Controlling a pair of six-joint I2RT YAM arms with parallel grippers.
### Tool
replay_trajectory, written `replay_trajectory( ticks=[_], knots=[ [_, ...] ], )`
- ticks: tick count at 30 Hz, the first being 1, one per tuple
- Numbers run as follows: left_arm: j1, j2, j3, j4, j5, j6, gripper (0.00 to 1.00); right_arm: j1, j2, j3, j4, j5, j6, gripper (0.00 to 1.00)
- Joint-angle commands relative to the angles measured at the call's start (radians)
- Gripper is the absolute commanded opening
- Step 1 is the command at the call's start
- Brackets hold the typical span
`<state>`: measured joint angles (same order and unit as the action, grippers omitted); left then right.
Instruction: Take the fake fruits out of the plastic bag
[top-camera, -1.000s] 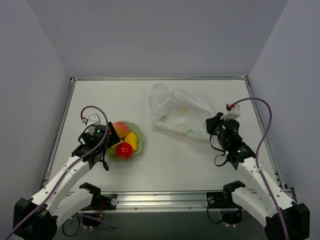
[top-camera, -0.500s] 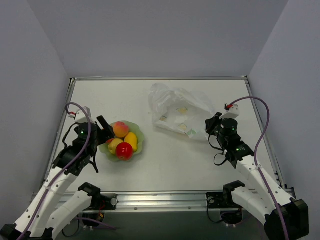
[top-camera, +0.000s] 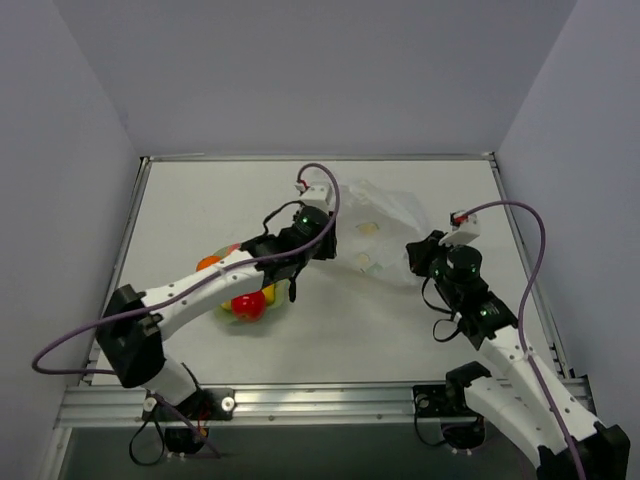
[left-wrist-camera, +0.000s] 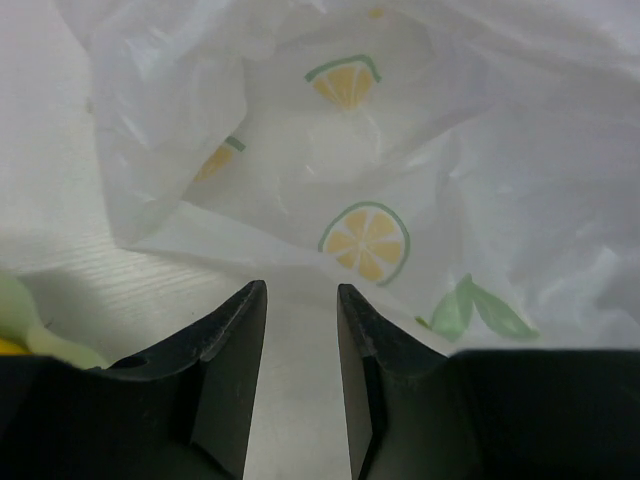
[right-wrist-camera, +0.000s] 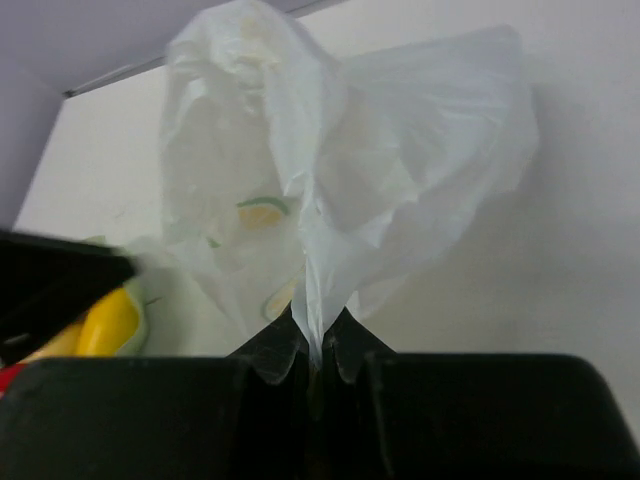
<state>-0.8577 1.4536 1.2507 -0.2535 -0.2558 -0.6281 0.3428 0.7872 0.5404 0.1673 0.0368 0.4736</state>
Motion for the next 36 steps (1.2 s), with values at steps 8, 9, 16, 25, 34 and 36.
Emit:
replay_trajectory(
  ticks=[8, 9, 16, 25, 34, 36],
  knots=[
    [-0.047, 0.456, 0.277, 0.132, 0.030, 0.113, 0.33, 0.191, -0.242, -0.010, -0.095, 0.002, 0.046, 0.00],
    [-0.050, 0.485, 0.300, 0.134, 0.020, 0.132, 0.33, 0.191, -0.253, 0.004, -0.100, -0.005, 0.049, 0.00],
    [-0.029, 0.680, 0.520, -0.026, -0.291, 0.242, 0.38, 0.194, -0.339, 0.010, -0.185, 0.000, 0.037, 0.00],
    [-0.004, 0.484, 0.280, 0.152, -0.502, 0.203, 0.54, 0.196, -0.356, -0.036, -0.210, 0.023, 0.062, 0.00],
    [0.091, 0.540, 0.285, 0.106, -0.352, 0.088, 0.79, 0.202, -0.352, -0.056, -0.212, 0.023, 0.071, 0.00],
    [0.098, 0.556, 0.268, 0.121, -0.343, 0.070, 0.79, 0.209, -0.342, -0.057, -0.213, 0.041, 0.071, 0.00]
  ],
)
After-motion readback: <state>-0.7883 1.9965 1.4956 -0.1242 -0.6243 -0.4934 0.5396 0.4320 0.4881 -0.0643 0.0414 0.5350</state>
